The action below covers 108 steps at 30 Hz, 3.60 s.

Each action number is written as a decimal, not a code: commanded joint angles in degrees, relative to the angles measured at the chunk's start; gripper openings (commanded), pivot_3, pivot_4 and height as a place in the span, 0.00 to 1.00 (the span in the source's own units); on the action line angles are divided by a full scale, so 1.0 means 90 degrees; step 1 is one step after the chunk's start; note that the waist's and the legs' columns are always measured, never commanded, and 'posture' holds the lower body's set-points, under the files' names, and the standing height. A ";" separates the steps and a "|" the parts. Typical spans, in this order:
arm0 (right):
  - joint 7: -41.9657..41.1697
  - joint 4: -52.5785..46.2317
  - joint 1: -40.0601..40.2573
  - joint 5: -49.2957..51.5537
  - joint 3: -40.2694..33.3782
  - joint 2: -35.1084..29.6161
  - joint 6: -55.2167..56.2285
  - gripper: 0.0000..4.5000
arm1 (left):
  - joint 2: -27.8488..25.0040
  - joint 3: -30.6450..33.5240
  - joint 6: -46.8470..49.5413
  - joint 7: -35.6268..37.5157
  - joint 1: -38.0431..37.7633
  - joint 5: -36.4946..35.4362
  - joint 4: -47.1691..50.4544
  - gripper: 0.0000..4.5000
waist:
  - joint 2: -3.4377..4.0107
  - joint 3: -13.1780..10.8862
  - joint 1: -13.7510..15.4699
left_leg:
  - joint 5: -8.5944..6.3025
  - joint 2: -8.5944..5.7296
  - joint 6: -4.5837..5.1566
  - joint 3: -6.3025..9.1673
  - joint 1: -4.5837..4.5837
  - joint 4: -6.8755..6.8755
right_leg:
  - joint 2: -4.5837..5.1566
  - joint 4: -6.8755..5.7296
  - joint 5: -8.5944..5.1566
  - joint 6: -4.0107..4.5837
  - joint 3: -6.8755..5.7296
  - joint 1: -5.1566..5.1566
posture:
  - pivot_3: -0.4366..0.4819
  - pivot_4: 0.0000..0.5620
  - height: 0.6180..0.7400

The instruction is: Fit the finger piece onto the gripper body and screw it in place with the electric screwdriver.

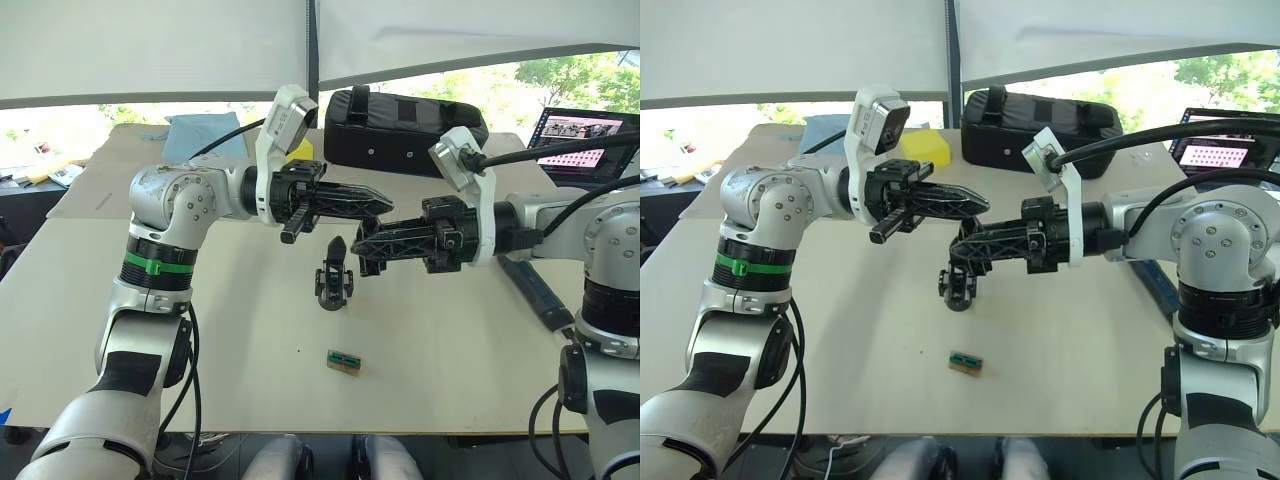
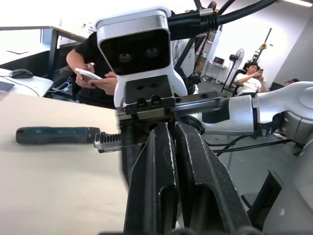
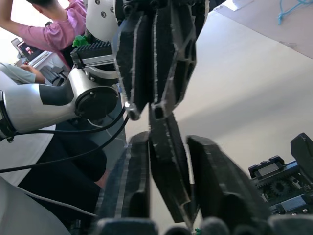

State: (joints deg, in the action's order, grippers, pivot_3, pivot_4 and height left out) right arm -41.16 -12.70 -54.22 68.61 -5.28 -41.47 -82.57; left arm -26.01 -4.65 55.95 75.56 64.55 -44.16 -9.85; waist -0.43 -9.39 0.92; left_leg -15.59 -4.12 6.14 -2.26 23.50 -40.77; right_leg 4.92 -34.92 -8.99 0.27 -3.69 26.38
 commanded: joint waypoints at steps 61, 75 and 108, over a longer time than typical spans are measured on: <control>-0.2204 -0.1224 0.2004 -0.2712 0.0864 -0.0517 0.3806 0.07 | -0.0115 -0.1038 -0.6559 -0.0457 -0.2545 0.3979 -0.2457 1.00 | -0.0004 0.0001 0.0160 | -0.0009 -0.0006 0.0006 0.0000 0.0009 -0.0010 | 0.0009 0.0011 0.0006 -0.0008 -0.0003 0.0005 | 0.48 0.27 0.99; -0.1974 -0.1280 0.2438 -0.2977 0.0843 -0.0339 0.4173 0.07 | 0.1149 -0.0863 -0.7213 -0.0554 -0.2089 0.4078 -0.3821 0.88 | -0.0009 0.0004 0.0158 | -0.0019 -0.0005 0.0026 -0.0002 0.0036 -0.0028 | 0.0015 0.0005 0.0010 -0.0016 -0.0005 0.0024 | 0.48 0.27 0.99; -0.2705 0.0213 0.2585 -0.4471 0.1614 0.1016 0.6439 0.07 | 0.1281 -0.0944 -0.7763 -0.0046 -0.2171 0.4355 -0.4026 0.52 | -0.0009 0.0005 0.0151 | -0.0021 -0.0007 0.0030 -0.0002 0.0035 -0.0048 | 0.0009 -0.0003 0.0012 -0.0018 -0.0011 0.0022 | 0.48 0.27 0.99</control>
State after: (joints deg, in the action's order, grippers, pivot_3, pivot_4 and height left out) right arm -64.99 -10.52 -29.80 28.25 9.92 -32.50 -26.32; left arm -14.44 -13.07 -13.83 74.25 44.50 -5.30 -46.82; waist -0.51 -9.34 2.28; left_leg -15.78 -4.18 6.42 -2.28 23.81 -41.21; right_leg 5.00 -34.95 -8.88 0.11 -3.79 26.58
